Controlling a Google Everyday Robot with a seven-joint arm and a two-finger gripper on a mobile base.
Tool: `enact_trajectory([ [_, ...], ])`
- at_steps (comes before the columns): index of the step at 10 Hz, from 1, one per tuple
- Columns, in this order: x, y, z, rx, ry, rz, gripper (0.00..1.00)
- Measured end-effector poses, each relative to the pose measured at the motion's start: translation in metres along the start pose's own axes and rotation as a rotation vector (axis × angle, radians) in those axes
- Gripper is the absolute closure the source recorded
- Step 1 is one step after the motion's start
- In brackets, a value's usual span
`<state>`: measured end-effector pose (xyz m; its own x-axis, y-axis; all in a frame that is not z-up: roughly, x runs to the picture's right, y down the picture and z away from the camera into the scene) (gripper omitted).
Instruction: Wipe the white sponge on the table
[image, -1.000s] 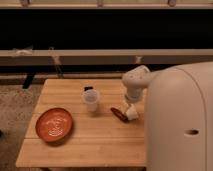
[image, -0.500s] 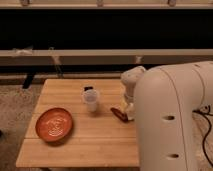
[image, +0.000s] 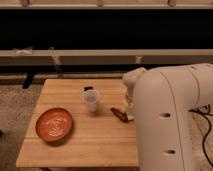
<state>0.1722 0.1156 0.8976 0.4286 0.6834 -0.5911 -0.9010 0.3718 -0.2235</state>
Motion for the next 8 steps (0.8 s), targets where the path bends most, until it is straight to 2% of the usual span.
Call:
enact_trajectory([
  [6, -0.002, 0.012, 0.006, -0.014, 0.002, -0.023, 0.20],
  [8, 0.001, 0.014, 0.009, -0.039, 0.009, -0.024, 0.32],
])
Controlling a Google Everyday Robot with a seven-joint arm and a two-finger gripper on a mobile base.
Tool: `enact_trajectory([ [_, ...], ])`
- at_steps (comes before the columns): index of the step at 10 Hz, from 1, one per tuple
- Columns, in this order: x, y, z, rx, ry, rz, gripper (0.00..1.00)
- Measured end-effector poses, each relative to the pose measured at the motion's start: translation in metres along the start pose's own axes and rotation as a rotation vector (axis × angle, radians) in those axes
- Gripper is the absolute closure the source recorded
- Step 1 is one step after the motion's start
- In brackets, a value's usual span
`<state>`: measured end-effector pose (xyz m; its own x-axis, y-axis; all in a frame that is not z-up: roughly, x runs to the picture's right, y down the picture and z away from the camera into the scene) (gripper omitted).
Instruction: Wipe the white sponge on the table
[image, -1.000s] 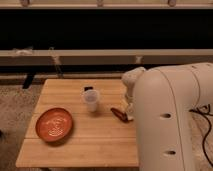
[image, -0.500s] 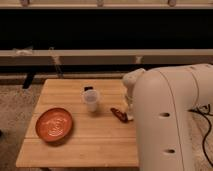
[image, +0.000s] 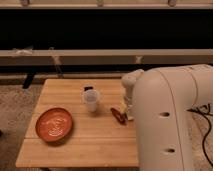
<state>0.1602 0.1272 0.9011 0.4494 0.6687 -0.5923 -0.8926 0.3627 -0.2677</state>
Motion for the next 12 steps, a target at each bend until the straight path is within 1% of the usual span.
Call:
enact_trajectory([
  [3, 0.004, -0.004, 0.008, -0.059, 0.005, 0.022, 0.63],
  [4, 0.005, -0.005, 0.007, -0.067, 0.002, 0.028, 0.72],
  [5, 0.007, -0.006, 0.003, -0.067, -0.005, 0.030, 0.84],
  [6, 0.007, -0.008, -0.005, -0.064, -0.017, 0.032, 0.92],
  [7, 0.005, -0.013, -0.019, -0.055, -0.048, 0.035, 0.99],
  [8, 0.001, -0.023, -0.030, -0.034, -0.084, 0.033, 1.00],
  [9, -0.003, -0.031, -0.037, -0.019, -0.121, 0.033, 1.00],
  [10, -0.008, -0.038, -0.038, -0.003, -0.156, 0.028, 1.00],
  [11, -0.012, -0.041, -0.034, 0.007, -0.179, 0.021, 1.00],
  [12, -0.018, -0.042, -0.028, 0.008, -0.200, 0.020, 1.00],
])
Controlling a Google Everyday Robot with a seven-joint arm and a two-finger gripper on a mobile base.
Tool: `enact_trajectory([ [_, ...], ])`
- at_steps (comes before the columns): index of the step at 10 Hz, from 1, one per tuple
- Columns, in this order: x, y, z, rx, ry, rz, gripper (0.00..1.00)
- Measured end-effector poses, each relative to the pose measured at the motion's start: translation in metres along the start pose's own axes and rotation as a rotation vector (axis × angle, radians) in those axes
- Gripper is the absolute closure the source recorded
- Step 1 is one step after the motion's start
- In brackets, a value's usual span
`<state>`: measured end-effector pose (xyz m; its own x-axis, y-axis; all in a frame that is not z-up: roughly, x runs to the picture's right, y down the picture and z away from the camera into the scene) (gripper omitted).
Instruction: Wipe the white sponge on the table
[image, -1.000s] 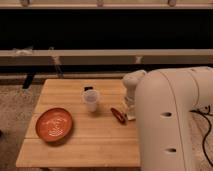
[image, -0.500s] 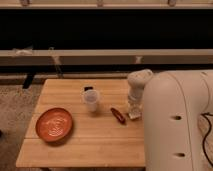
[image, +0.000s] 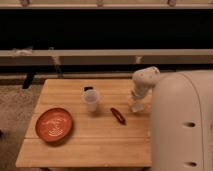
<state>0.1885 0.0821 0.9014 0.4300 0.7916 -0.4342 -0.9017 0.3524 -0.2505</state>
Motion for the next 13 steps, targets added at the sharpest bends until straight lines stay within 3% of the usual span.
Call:
enact_trajectory([
  [4, -0.016, -0.019, 0.025, 0.002, -0.043, -0.002, 1.00],
  [6, -0.034, -0.018, 0.027, -0.004, -0.074, -0.024, 1.00],
  [10, -0.083, 0.016, 0.035, -0.039, -0.112, -0.120, 1.00],
  [13, -0.100, 0.052, 0.036, -0.078, -0.121, -0.216, 1.00],
])
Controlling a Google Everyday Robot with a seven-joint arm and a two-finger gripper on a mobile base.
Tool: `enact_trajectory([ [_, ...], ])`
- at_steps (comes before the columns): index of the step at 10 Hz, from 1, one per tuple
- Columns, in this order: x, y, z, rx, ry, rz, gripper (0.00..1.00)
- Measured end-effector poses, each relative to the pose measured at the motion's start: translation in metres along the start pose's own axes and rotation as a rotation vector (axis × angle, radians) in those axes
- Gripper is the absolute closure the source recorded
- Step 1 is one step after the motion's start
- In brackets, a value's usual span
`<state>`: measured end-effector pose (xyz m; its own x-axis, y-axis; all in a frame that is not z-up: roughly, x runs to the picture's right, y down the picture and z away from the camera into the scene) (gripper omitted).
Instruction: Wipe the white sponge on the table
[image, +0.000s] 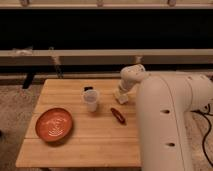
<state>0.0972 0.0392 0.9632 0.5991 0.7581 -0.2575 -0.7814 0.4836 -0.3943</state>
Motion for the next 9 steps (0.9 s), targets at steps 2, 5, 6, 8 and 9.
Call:
enact_trajectory([
  [2, -0.002, 0.023, -0.002, -0.030, 0.006, -0.051, 1.00],
  [5, 0.028, 0.043, -0.010, -0.059, 0.061, -0.085, 1.00],
  [6, 0.041, 0.037, -0.013, -0.053, 0.082, -0.080, 1.00],
  [8, 0.067, 0.016, -0.016, -0.034, 0.114, -0.041, 1.00],
  [9, 0.079, 0.002, -0.018, -0.018, 0.129, -0.006, 1.00],
])
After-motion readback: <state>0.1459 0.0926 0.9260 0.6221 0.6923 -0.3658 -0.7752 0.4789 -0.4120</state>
